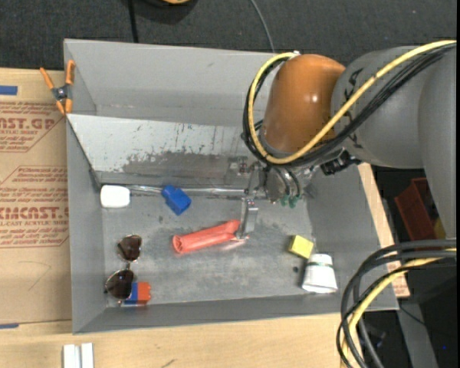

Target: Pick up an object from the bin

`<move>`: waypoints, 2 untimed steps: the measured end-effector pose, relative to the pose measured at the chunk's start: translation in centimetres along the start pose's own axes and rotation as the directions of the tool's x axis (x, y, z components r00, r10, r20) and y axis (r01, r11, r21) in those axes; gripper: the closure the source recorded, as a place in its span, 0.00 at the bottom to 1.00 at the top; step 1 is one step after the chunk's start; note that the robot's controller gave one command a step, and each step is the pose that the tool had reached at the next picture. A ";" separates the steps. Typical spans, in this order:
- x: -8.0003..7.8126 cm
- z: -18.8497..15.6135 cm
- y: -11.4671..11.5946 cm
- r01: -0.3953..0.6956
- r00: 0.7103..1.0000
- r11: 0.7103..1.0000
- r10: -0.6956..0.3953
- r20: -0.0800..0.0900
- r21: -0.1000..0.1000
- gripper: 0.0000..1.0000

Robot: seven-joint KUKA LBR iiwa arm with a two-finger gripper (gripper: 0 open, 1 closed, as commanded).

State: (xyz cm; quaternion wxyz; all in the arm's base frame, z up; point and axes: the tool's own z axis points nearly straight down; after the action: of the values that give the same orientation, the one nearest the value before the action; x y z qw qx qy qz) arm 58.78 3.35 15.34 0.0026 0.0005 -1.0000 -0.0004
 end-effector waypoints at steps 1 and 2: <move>-0.1 -0.5 0.0 -0.001 1.000 1.000 0.001 0.007 0.000 0.00; 1.3 4.1 0.2 -0.001 1.000 1.000 0.001 0.011 -0.001 0.00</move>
Offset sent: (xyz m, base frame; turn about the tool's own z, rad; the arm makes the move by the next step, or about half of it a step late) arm -0.0294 0.0029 -0.0834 0.0012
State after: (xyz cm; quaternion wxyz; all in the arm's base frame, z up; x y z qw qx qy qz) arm 57.42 3.54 11.23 -0.0032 0.0001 -1.0000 -0.0010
